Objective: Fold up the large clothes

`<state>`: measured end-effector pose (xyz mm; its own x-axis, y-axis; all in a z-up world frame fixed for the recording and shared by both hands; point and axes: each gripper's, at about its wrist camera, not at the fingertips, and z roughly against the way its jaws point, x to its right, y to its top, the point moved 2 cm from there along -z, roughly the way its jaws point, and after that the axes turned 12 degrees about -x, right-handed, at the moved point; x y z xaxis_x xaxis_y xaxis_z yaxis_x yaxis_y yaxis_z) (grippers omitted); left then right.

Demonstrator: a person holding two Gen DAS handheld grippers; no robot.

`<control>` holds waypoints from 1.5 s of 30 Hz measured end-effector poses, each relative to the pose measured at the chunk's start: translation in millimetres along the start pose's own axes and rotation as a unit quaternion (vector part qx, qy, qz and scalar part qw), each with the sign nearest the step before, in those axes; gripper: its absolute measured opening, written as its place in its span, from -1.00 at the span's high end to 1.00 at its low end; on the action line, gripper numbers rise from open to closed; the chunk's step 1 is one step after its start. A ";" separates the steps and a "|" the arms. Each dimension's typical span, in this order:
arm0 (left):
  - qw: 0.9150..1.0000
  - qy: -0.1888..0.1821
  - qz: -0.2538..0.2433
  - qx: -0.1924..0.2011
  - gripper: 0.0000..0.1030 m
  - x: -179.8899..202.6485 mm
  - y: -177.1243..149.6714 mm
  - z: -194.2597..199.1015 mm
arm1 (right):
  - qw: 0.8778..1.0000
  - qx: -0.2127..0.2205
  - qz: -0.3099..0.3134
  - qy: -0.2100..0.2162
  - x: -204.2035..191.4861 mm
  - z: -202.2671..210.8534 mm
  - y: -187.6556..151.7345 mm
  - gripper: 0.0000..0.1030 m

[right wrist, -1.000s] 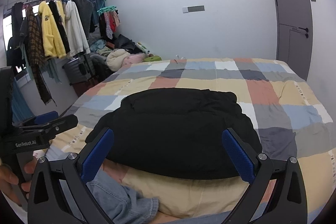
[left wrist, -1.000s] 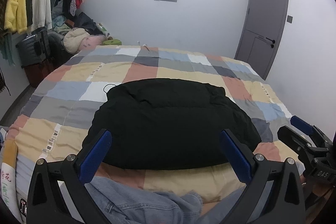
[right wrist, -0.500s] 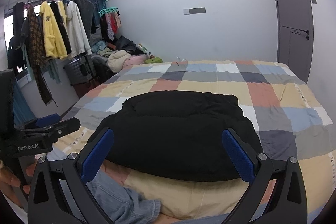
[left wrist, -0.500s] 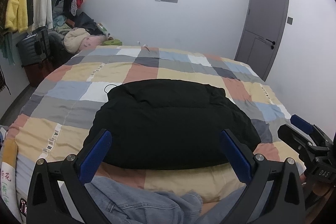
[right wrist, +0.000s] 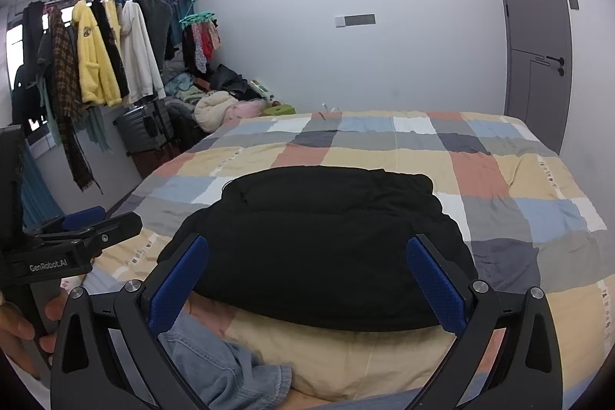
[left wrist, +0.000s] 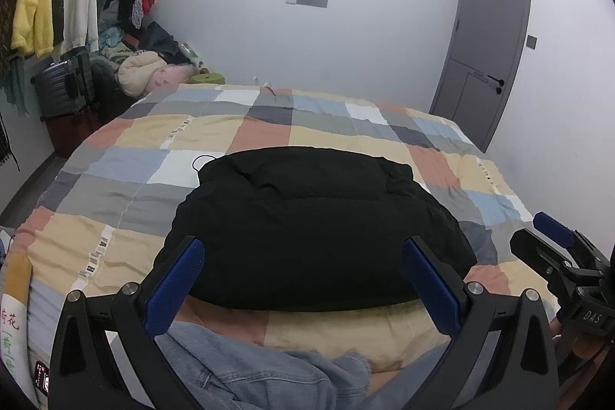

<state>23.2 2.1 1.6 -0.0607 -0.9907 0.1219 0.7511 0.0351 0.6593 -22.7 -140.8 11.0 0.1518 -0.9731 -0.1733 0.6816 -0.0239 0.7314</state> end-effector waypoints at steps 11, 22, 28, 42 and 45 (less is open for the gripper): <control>1.000 0.002 0.001 0.000 -0.99 -0.2 0.1 0.0 | 1.000 -0.002 -0.004 -0.002 -1.7 0.6 -2.8 -0.99; 1.000 0.005 -0.003 -0.002 -0.99 1.6 -0.2 -1.1 | 1.000 -0.005 -0.011 -0.005 2.4 1.0 -7.3 -1.00; 1.000 0.005 -0.003 -0.002 -1.00 1.3 -1.5 -0.5 | 1.000 -0.003 -0.011 -0.006 2.0 1.9 -8.8 -1.00; 1.000 0.005 -0.005 -0.004 -0.99 -0.4 -1.4 -0.6 | 1.000 -0.010 -0.021 -0.013 4.8 3.4 -12.9 -1.00; 1.000 0.004 -0.006 -0.006 -0.99 -0.6 -1.1 -1.5 | 1.000 -0.011 -0.023 -0.016 6.9 2.6 -13.2 -1.00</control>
<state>23.3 2.5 -0.3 -0.0648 -0.9921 0.1074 0.7587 0.0209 0.6511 -32.5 -147.8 1.9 0.0973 -0.9780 -0.1845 0.7024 -0.0638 0.7089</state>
